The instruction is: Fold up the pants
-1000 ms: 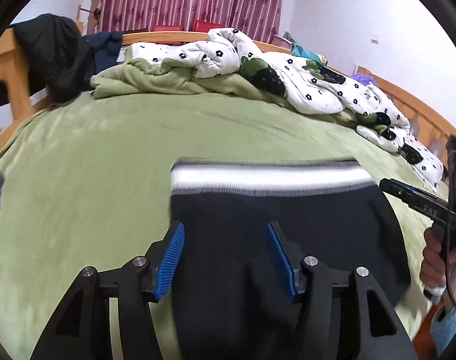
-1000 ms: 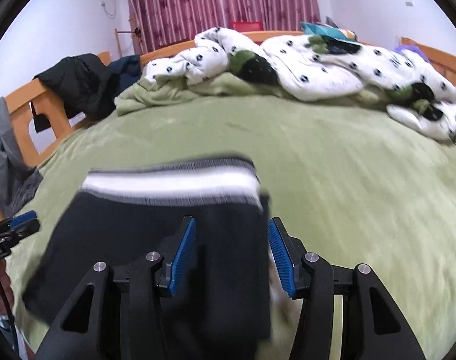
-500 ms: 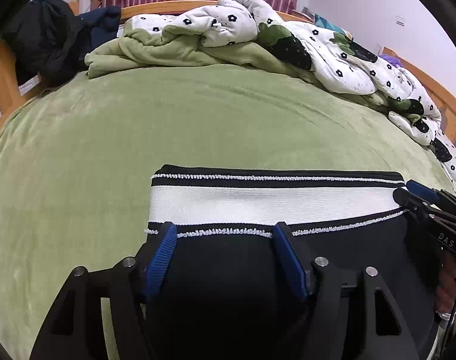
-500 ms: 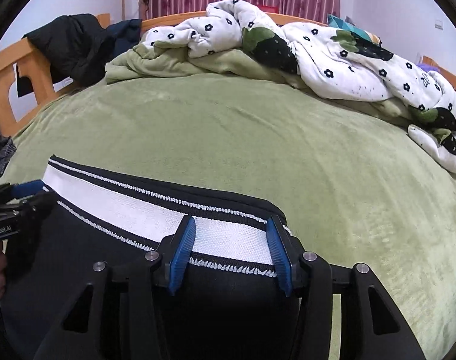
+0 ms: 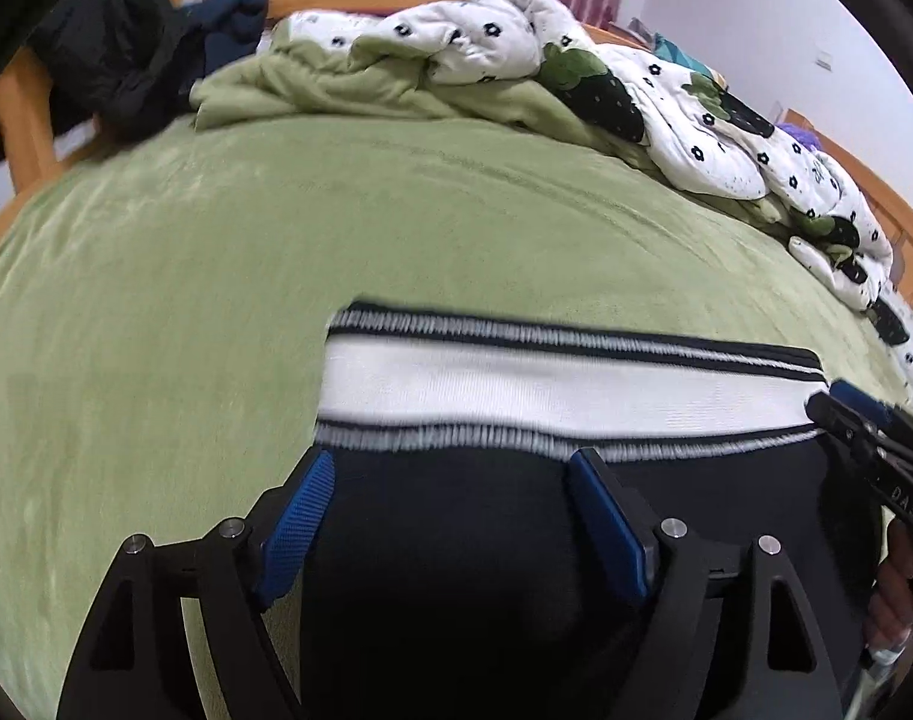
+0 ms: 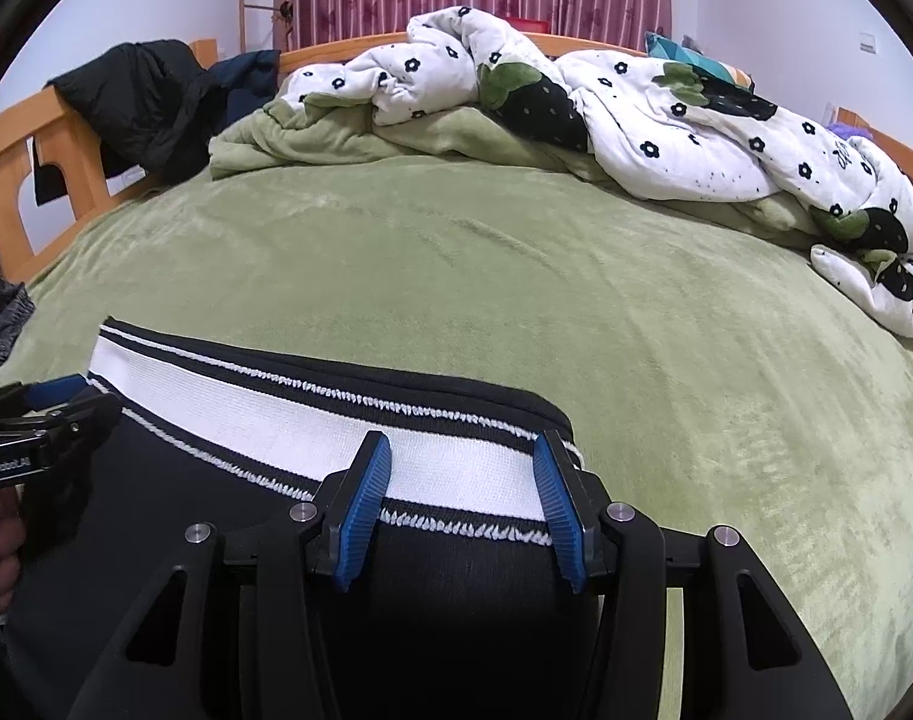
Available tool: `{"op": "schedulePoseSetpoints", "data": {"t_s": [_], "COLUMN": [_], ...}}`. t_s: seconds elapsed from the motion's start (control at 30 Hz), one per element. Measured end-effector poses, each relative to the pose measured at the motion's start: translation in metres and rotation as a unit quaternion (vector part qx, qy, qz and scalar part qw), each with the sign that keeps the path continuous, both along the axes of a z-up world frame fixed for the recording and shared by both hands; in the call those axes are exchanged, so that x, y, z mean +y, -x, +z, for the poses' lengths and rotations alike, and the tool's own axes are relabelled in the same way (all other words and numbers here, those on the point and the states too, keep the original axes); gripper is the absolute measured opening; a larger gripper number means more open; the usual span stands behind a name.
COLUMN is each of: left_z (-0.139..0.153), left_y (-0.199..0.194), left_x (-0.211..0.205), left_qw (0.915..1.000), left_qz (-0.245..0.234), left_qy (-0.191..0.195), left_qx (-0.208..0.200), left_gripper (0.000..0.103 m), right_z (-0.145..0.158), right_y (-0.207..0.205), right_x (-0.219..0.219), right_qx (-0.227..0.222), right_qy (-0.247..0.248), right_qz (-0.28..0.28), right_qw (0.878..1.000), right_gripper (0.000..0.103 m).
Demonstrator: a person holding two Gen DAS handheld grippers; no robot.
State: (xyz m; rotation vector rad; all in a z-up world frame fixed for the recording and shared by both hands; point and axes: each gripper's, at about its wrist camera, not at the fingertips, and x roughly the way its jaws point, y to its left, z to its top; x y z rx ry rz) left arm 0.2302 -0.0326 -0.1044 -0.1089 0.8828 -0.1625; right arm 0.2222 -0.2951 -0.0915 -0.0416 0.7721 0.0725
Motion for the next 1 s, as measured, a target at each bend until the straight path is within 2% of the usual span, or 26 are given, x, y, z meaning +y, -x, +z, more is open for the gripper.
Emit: {"op": "schedulePoseSetpoints", "data": {"t_s": [0.07, 0.1, 0.17, 0.27, 0.33, 0.37, 0.53, 0.67, 0.77, 0.83, 0.9, 1.0], "left_z": [0.002, 0.001, 0.001, 0.013, 0.024, 0.033, 0.082, 0.103, 0.111, 0.112, 0.111, 0.114], "left_y": [0.018, 0.029, 0.055, 0.110, 0.139, 0.157, 0.235, 0.276, 0.295, 0.303, 0.309, 0.319], "left_x": [0.007, 0.011, 0.019, 0.035, 0.042, 0.044, 0.024, 0.010, 0.009, 0.007, 0.004, 0.003], "left_qw": [0.9991, 0.9980, 0.9968, 0.9936, 0.9924, 0.9928, 0.9984, 0.9995, 0.9993, 0.9995, 0.9997, 0.9994], "left_qz": [0.003, 0.005, 0.013, 0.003, 0.009, 0.013, 0.008, 0.008, 0.012, 0.011, 0.006, 0.012], "left_qy": [0.031, 0.044, 0.049, 0.095, 0.108, 0.107, 0.054, 0.026, 0.029, 0.022, 0.008, -0.005], "left_qx": [0.030, 0.045, 0.062, 0.061, 0.058, 0.052, 0.009, -0.014, -0.021, -0.021, -0.024, -0.033], "left_gripper": [0.077, 0.077, 0.076, 0.076, 0.076, 0.076, 0.076, 0.078, 0.078, 0.078, 0.078, 0.078], "right_z": [0.009, 0.014, 0.017, 0.028, 0.040, 0.046, 0.072, 0.090, 0.100, 0.108, 0.114, 0.119], "right_y": [0.018, 0.032, 0.060, 0.108, 0.145, 0.163, 0.229, 0.273, 0.293, 0.306, 0.320, 0.327], "right_x": [-0.006, -0.011, -0.018, -0.022, -0.022, -0.022, -0.023, -0.019, -0.018, -0.018, -0.015, -0.009], "right_qx": [0.009, 0.016, 0.043, 0.042, 0.033, 0.029, 0.016, 0.005, -0.011, -0.026, -0.040, -0.039], "right_qy": [-0.021, -0.047, -0.077, -0.076, -0.061, -0.061, -0.063, -0.051, -0.043, -0.043, -0.040, -0.017], "right_qz": [-0.008, -0.014, -0.024, -0.034, -0.046, -0.052, -0.065, -0.083, -0.099, -0.097, -0.096, -0.094], "right_qw": [1.000, 0.999, 0.996, 0.996, 0.997, 0.996, 0.996, 0.995, 0.994, 0.994, 0.994, 0.995], "right_gripper": [0.049, 0.050, 0.050, 0.050, 0.051, 0.052, 0.054, 0.059, 0.077, 0.096, 0.098, 0.099]}}
